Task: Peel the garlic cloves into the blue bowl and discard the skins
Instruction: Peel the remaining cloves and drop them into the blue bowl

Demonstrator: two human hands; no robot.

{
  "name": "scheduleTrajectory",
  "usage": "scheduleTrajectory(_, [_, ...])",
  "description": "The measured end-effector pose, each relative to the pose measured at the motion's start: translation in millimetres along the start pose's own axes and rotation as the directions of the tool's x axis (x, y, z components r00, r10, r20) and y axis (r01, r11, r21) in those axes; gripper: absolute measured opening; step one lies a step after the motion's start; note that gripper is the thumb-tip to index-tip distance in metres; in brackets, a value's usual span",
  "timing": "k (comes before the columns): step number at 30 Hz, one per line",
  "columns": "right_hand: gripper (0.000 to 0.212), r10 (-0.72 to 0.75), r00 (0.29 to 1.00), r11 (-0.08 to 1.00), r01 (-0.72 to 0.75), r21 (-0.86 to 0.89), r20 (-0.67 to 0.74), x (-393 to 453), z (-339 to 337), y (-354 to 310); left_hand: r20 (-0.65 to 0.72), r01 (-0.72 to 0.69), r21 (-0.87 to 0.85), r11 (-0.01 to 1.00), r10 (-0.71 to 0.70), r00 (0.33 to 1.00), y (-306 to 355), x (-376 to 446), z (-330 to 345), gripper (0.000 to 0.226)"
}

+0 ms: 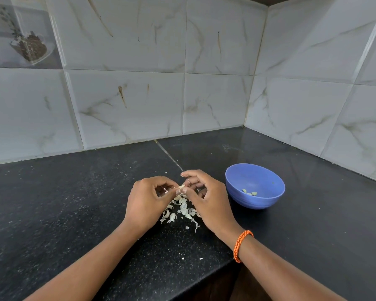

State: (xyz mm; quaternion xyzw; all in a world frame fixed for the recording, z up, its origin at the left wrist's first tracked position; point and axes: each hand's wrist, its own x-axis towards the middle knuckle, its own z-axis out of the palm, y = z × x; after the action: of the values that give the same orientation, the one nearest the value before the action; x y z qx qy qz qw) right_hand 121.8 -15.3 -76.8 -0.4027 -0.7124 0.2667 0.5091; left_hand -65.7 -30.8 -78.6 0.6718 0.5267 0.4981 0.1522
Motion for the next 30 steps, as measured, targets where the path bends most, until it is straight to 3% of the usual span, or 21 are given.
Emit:
scheduleTrajectory(7, [0.039, -0.028, 0.999, 0.999, 0.03, 0.045, -0.046, 0.6, 0.9, -1.2, -0.015, 0.034, -0.092, 0.995, -0.036, 0.999, 5.2, 0.2, 0.3, 0.007])
scheduleTrajectory(12, [0.033, -0.028, 0.997, 0.994, 0.035, 0.104, -0.069, -0.9, 1.9, -3.5, -0.006, 0.062, -0.142, 0.988, -0.064, 0.998, 6.6, -1.0, 2.9, 0.012])
scheduleTrajectory(19, [0.014, -0.059, 0.998, 0.997, 0.061, 0.055, -0.037, -2.1, 1.9, -0.8, 0.027, 0.068, -0.111, 0.991, -0.065, 0.997, 7.1, -2.6, 5.9, 0.018])
scheduleTrajectory(30, [0.013, -0.131, 0.988, 0.991, 0.131, -0.014, -0.078, -3.8, 4.9, -2.9, 0.006, 0.065, 0.053, 0.997, -0.065, 0.998, 9.0, -4.8, 8.7, 0.032])
